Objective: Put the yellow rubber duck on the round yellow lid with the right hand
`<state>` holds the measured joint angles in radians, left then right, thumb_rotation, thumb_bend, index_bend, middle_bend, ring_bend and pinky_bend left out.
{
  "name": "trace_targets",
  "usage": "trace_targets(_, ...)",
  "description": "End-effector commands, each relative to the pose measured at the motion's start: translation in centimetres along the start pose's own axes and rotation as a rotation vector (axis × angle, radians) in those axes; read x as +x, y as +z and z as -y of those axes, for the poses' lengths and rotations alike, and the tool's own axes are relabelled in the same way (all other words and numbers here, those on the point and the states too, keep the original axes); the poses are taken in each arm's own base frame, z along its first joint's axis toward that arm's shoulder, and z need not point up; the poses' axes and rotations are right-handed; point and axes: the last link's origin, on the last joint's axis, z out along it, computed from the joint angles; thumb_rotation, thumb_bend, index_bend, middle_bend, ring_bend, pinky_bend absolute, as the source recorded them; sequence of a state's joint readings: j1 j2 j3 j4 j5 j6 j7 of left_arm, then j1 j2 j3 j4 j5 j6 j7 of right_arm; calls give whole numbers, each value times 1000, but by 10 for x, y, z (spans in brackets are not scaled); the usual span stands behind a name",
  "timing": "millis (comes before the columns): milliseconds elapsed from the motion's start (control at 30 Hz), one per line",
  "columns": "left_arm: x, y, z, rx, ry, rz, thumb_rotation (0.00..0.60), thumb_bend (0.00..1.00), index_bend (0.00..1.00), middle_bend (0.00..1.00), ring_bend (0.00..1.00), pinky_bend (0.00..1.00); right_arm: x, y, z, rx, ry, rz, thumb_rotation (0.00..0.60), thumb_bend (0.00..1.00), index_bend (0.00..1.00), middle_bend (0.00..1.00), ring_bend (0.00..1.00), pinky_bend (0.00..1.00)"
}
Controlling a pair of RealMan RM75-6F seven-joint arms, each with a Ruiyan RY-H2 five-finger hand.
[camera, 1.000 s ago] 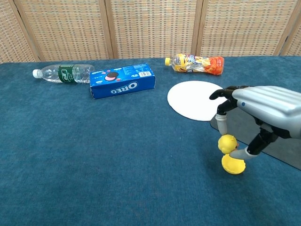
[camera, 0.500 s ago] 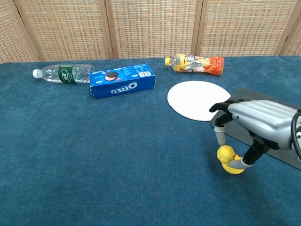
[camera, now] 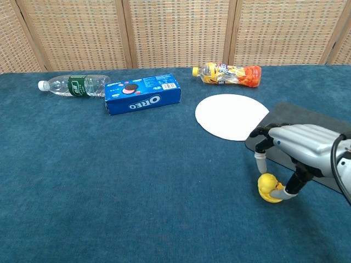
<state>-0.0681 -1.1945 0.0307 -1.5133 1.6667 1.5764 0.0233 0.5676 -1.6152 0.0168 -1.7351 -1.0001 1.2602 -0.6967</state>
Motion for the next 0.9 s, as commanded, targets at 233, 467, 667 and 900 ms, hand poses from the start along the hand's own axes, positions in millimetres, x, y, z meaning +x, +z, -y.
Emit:
trace_targets(233, 1, 0, 0, 0, -2, -3, 600, 60, 0, 0, 0, 0, 0, 0, -2, 2, -7, 3, 600, 177, 489, 26, 0, 43)
trace_targets(467, 1, 0, 0, -1, -4, -5, 600, 62, 0, 0, 0, 0, -1, -2, -5, 2, -20, 16, 600, 176, 451, 5, 0, 39)
trace_targets(667, 1, 0, 0, -2, -4, -7, 600, 63, 0, 0, 0, 0, 2, -3, -10, -7, -23, 10, 600, 175, 406, 0, 0, 25)
trace_targets(900, 3, 0, 1, 2, -7, -15, 600, 63, 0, 0, 0, 0, 23, -7, -27, -32, -36, -73, 600, 174, 284, 0, 0, 4)
